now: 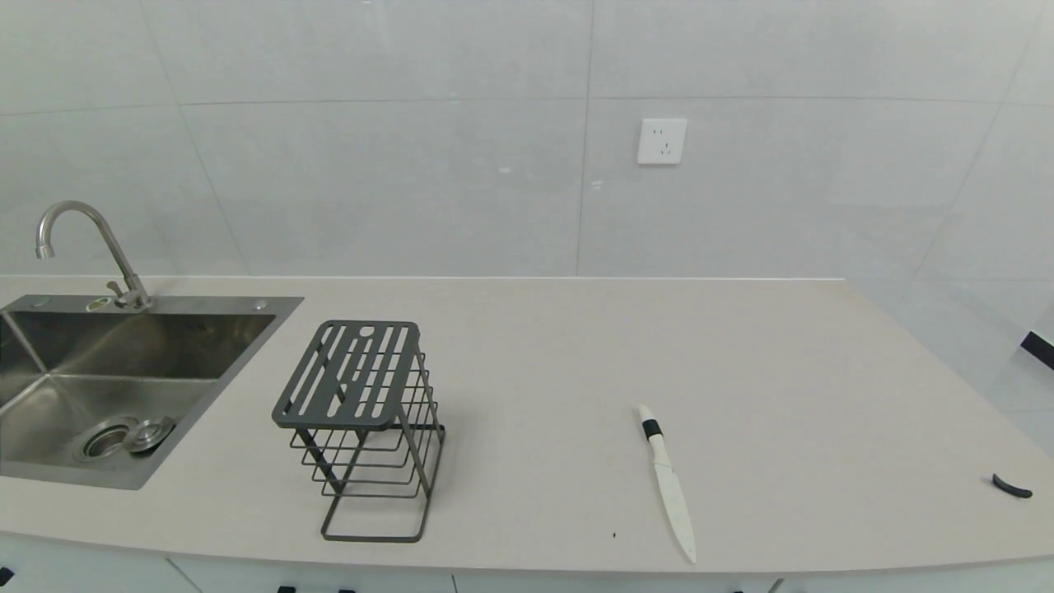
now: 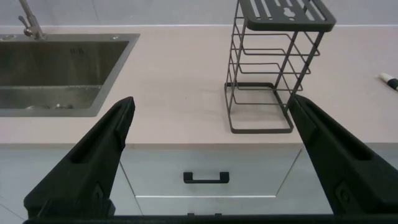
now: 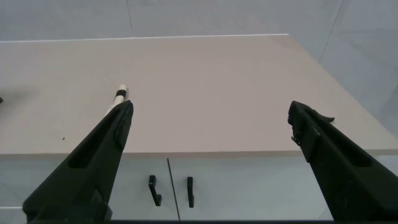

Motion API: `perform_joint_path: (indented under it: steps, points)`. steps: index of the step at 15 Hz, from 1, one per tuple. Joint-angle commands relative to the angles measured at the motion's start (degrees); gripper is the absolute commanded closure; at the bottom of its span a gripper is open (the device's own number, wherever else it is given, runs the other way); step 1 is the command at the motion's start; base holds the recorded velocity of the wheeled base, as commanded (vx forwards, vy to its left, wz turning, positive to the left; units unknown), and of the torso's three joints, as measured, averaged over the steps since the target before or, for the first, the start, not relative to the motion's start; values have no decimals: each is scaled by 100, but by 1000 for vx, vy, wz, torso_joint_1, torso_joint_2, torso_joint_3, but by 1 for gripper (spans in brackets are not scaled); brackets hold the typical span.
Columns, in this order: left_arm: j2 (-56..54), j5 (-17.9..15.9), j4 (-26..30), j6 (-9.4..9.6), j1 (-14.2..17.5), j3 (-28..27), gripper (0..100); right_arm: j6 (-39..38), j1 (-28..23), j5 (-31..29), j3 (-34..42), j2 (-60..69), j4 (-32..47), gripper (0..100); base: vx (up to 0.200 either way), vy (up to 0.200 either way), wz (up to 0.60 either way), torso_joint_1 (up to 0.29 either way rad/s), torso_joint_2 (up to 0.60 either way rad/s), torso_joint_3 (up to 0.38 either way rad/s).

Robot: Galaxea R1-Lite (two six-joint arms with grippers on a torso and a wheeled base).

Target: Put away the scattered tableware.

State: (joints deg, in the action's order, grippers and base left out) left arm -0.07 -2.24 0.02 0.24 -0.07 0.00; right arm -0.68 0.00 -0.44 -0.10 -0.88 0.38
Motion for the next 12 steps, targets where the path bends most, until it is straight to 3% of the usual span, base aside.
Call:
perform_joint_path:
  steps: [1,2,5,12]
  points:
    - [7,-4,-2,2,-1,0,0,-2,0,0,1,-9,-3,0,0,0,0,0,0,0]
    - [7,-4,-2,2,-1,0,0,-2,0,0,1,-9,-3,0,0,0,0,0,0,0]
    - [7,-4,-2,2,-1,0,0,-2,0,0,1,-9,-3,0,200,0,0,-10,-2,2]
    - [7,-31,-2,20,-1,0,0,-2,0,0,1,-9,-3,0,0,0,0,7,3,-2]
